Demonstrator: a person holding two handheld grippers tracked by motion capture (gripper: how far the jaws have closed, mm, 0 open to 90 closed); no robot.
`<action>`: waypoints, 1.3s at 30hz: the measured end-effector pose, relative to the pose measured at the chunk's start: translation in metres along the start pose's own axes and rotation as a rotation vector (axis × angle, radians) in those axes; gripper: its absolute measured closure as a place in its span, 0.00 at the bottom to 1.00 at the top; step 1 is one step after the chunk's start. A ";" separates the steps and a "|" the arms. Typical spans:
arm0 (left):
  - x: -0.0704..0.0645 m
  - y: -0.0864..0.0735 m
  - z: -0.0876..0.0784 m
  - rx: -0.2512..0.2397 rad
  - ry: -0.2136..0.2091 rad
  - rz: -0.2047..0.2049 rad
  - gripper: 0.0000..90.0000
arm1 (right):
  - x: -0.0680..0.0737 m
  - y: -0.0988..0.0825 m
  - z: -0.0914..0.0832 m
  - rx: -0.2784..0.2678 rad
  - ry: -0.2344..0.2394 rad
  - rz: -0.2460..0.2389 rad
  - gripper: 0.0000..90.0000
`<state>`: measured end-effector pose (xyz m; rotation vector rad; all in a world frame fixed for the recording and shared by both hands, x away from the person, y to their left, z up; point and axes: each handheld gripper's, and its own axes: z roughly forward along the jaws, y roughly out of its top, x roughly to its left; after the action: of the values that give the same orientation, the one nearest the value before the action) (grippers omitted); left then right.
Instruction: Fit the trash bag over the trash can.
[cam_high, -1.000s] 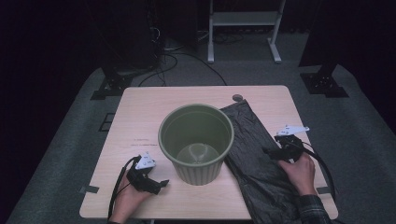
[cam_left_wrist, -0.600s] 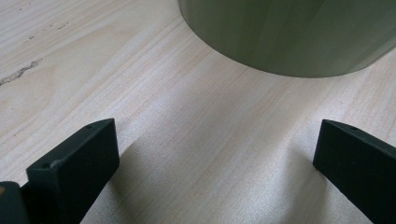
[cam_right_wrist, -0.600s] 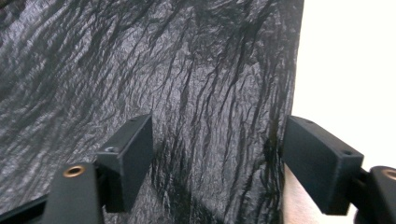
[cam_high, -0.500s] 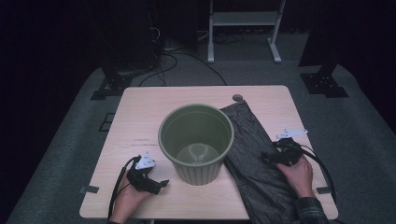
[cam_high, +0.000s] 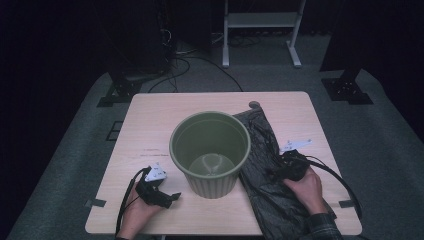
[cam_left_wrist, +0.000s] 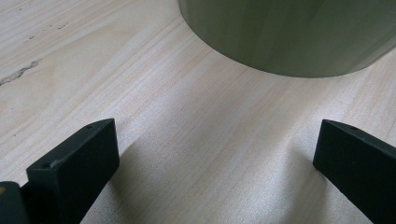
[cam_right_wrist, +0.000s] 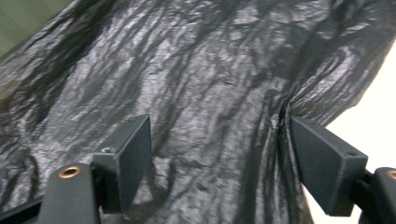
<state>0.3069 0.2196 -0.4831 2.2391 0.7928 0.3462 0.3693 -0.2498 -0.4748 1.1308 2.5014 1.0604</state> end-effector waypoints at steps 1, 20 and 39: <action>0.000 0.000 0.000 0.000 0.000 0.000 0.00 | 0.002 0.002 0.002 0.003 0.007 -0.006 0.24; 0.000 0.000 0.000 0.000 0.000 0.000 0.00 | 0.040 0.032 0.033 -0.009 0.092 -0.050 0.20; 0.000 0.000 0.000 0.000 0.000 0.000 0.00 | 0.067 0.031 0.039 -0.025 0.036 -0.165 0.88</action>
<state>0.3068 0.2196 -0.4831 2.2393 0.7926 0.3464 0.3586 -0.1672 -0.4748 0.8879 2.5498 1.0717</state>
